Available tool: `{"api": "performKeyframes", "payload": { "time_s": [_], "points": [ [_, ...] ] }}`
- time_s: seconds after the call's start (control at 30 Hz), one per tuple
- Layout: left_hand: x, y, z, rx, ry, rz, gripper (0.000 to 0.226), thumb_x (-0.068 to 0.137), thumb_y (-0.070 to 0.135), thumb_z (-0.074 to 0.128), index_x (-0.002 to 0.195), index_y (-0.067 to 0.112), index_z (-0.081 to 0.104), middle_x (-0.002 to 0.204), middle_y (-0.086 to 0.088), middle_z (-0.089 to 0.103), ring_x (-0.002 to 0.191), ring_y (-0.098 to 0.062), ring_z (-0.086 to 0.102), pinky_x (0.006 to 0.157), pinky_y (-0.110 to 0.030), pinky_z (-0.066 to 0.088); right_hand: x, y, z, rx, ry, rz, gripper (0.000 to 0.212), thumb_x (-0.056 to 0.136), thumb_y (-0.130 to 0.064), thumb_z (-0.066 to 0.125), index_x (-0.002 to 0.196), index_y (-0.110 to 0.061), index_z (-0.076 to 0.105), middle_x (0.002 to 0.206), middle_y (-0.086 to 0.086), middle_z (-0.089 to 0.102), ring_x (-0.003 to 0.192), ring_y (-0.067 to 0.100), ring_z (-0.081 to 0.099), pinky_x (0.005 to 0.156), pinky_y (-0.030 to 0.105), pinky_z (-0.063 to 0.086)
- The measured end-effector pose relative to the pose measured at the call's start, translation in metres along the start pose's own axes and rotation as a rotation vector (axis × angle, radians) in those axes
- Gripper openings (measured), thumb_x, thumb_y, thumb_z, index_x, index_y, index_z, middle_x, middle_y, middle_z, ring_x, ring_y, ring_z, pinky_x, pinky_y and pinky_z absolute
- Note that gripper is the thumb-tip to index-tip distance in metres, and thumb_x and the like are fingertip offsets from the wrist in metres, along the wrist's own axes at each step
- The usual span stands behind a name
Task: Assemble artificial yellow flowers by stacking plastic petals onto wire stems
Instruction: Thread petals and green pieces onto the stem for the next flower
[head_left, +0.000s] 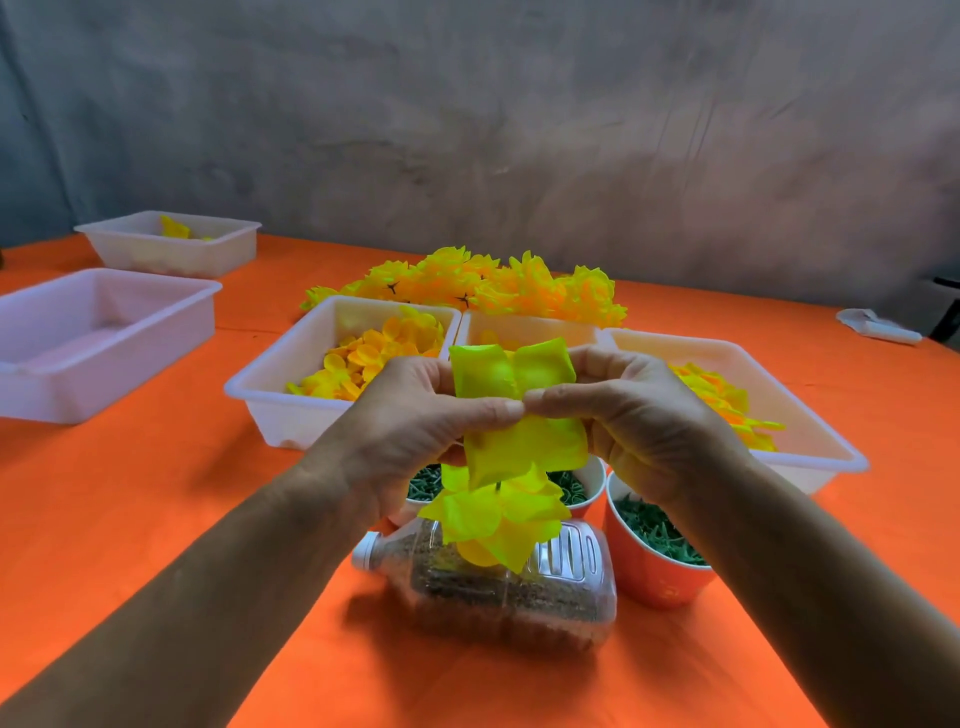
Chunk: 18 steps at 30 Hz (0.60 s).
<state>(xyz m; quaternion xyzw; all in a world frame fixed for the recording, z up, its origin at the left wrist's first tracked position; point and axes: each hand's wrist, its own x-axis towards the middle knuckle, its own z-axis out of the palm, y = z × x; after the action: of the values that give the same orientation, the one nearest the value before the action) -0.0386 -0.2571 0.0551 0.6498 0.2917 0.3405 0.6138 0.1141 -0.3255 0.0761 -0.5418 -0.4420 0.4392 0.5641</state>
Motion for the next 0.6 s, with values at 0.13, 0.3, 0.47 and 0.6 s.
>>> {"api": "performKeyframes", "payload": {
  "time_s": [0.13,0.3,0.47,0.6],
  "points": [
    [0.003,0.002,0.000,-0.140,-0.020,-0.102,0.037,0.050,0.019,0.074,0.085,0.009,0.071,0.077,-0.006,0.074,0.065,-0.016,0.070,0.066,-0.034,0.058,0.001,-0.003,-0.003,-0.013,-0.053,0.105,0.051,0.051,-0.014,0.073,0.100,-0.002,0.065,0.083,0.012,0.072,0.065,0.019,0.069,0.057,0.031,0.058],
    [0.007,0.004,0.001,-0.211,0.003,-0.142,0.041,0.052,0.018,0.072,0.091,0.009,0.066,0.069,-0.004,0.072,0.058,-0.014,0.068,0.056,-0.029,0.059,0.000,-0.004,-0.003,-0.115,-0.077,0.168,0.049,0.053,-0.027,0.074,0.097,-0.008,0.063,0.079,0.004,0.067,0.065,0.012,0.065,0.049,0.023,0.047],
    [0.012,0.000,-0.003,-0.149,0.000,-0.183,0.051,0.047,0.026,0.074,0.095,0.011,0.066,0.075,-0.006,0.071,0.069,-0.020,0.066,0.085,-0.044,0.051,0.005,-0.005,-0.003,-0.132,-0.044,0.205,0.050,0.061,-0.019,0.074,0.107,-0.005,0.060,0.071,0.003,0.068,0.059,0.012,0.065,0.046,0.022,0.046],
    [0.017,-0.003,-0.007,-0.116,-0.009,-0.196,0.049,0.042,0.029,0.076,0.087,0.012,0.067,0.075,-0.007,0.071,0.071,-0.022,0.064,0.074,-0.039,0.049,0.009,-0.005,-0.001,-0.141,-0.044,0.233,0.033,0.063,-0.018,0.074,0.092,-0.010,0.062,0.070,0.003,0.067,0.059,0.013,0.064,0.046,0.021,0.046]
  ]
}}
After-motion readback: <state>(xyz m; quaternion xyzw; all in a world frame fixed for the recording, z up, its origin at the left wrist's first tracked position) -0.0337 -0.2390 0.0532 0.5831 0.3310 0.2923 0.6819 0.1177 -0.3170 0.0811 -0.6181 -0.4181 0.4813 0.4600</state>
